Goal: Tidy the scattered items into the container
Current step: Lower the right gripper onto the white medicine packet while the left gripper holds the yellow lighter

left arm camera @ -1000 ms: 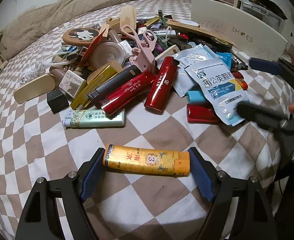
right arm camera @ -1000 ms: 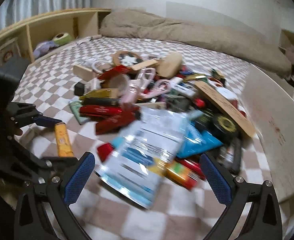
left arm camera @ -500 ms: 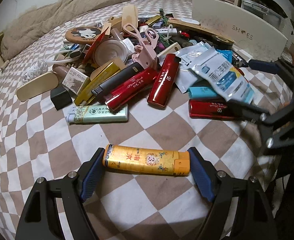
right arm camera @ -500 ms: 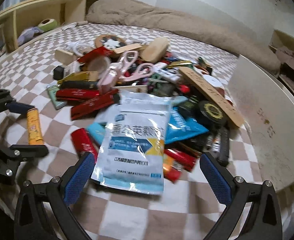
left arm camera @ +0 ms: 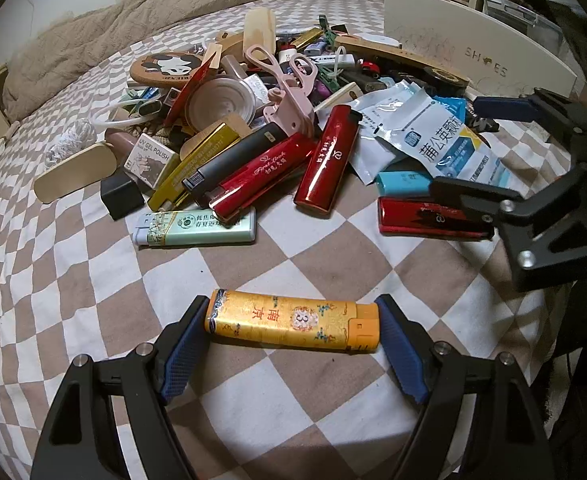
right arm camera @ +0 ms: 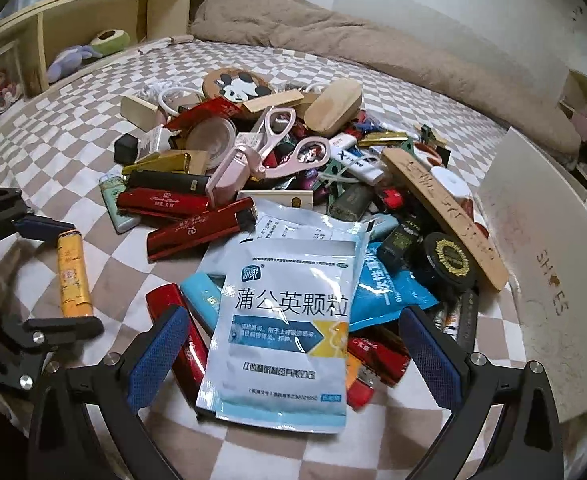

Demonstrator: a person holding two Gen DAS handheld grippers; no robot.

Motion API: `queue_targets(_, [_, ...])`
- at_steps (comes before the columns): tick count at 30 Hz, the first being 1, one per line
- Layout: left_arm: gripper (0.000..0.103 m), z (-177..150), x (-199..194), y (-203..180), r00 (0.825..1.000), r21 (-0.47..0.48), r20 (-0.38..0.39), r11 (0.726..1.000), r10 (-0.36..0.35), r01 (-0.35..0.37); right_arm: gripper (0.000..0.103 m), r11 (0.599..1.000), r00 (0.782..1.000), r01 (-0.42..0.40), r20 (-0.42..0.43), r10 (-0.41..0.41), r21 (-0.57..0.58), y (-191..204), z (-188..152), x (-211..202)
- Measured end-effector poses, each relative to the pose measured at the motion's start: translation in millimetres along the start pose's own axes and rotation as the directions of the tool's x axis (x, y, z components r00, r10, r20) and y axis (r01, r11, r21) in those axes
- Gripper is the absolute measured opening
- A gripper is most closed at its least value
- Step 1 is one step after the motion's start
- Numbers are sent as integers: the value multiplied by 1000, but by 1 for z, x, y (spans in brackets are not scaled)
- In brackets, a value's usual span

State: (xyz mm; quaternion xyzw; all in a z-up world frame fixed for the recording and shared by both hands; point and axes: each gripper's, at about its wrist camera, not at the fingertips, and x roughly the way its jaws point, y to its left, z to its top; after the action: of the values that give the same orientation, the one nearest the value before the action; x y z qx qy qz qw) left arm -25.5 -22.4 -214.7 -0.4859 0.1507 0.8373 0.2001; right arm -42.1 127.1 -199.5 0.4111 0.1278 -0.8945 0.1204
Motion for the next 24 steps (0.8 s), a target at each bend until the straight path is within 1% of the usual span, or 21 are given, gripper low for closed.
queue_targets(3, [82, 0, 0, 0, 1000, 1, 1, 1000, 1, -1, 103, 1000, 1000, -11, -10, 11, 10, 0, -2, 3])
queue_targets(5, [82, 0, 0, 0, 1000, 1, 3, 1000, -1, 1, 103, 999, 999, -29, -20, 30, 29, -4, -3, 4])
queue_targets(8, [82, 0, 0, 1, 1000, -1, 0, 1000, -2, 2, 102, 998, 998, -59, -32, 60, 26, -6, -3, 6])
queue_targets(9, [82, 0, 0, 0, 1000, -1, 0, 1000, -1, 1, 98, 997, 997, -70, -33, 71, 18, -7, -4, 6])
queue_targets(10, [82, 0, 0, 0, 1000, 0, 0, 1000, -1, 1, 95, 997, 996, -78, -35, 78, 14, -7, -3, 6])
queue_targets(12, [82, 0, 0, 1, 1000, 0, 1, 1000, 1, -1, 79, 997, 996, -80, -42, 80, 5, -9, -3, 7])
queue_targets(14, [82, 0, 0, 0, 1000, 0, 0, 1000, 1, -1, 76, 996, 995, -87, -52, 86, -13, -9, -6, 8])
queue_targets(17, [82, 1, 0, 0, 1000, -1, -1, 1000, 4, -4, 66, 996, 997, -71, -46, 68, -56, -4, -10, 5])
queue_targets(19, [82, 1, 0, 1, 1000, -2, -2, 1000, 4, -5, 64, 996, 997, -63, -44, 61, -63, -3, -11, 3])
queue_targets(24, [82, 1, 0, 1, 1000, -3, 0, 1000, 14, -14, 61, 996, 996, -82, -40, 80, -44, -6, -13, -2])
